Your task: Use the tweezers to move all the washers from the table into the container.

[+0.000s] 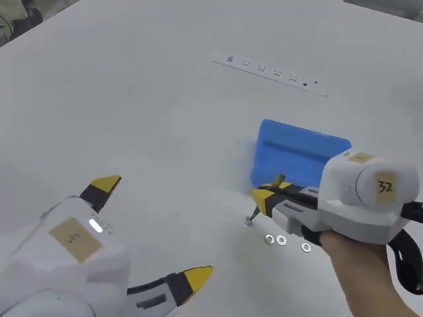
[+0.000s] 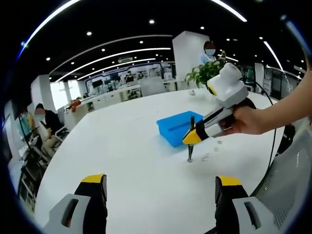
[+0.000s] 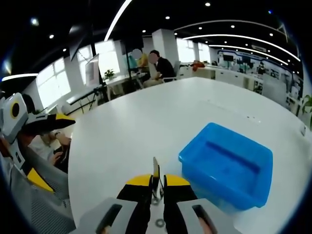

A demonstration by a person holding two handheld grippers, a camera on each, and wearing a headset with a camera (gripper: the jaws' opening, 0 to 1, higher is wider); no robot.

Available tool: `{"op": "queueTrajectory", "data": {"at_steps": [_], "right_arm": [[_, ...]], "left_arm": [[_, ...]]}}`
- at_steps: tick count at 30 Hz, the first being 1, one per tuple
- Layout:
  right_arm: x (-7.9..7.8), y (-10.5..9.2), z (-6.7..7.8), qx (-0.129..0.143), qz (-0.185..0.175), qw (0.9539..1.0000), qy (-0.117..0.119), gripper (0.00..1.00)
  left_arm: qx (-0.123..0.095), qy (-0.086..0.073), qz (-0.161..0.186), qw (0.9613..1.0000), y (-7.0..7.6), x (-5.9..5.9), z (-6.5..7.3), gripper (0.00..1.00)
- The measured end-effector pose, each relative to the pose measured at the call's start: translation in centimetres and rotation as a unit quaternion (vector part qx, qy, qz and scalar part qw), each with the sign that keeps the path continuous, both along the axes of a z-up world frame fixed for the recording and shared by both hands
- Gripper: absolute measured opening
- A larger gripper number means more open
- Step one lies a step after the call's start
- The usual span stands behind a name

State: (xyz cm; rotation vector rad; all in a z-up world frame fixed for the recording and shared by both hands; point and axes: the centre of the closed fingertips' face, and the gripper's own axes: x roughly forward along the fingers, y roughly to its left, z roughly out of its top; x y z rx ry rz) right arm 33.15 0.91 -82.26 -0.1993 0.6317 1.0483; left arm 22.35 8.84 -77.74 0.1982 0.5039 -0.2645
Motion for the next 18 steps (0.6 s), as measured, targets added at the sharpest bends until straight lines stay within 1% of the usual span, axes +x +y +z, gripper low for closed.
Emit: {"op": "queueTrajectory", "data": {"at_steps": [1,4,8,13,16,18], "right_arm": [[-0.1,0.0,0.0,0.0,0.0,1.0,0.0,0.04],[-0.3,-0.2,-0.1,-0.011,0.002,0.9999,-0.009,0.03],[-0.4,-0.5,-0.2,-0.027,0.002,0.9996,-0.01,0.03],[-0.4,-0.6,-0.1,-0.032,-0.001,0.9995,-0.004,0.02],[-0.4,-0.6,0.6,-0.025,-0.009,0.9996,0.0,0.02],[-0.3,-0.8,0.9,-0.027,-0.013,0.9995,-0.001,0.02]], "left_arm": [[0.0,0.0,0.0,1.0,0.0,0.0,0.0,0.94],[0.001,0.001,-0.002,1.0,0.0,0.0,-0.1,0.95],[0.0,0.001,-0.005,1.0,-0.1,-0.1,-0.1,0.95],[-0.001,0.0,-0.008,1.0,-0.2,-0.1,-0.1,0.96],[0.001,0.0,-0.011,0.9999,-0.3,-0.2,-0.1,0.96],[0.002,0.0,-0.012,0.9999,-0.3,-0.2,-0.1,0.96]]}}
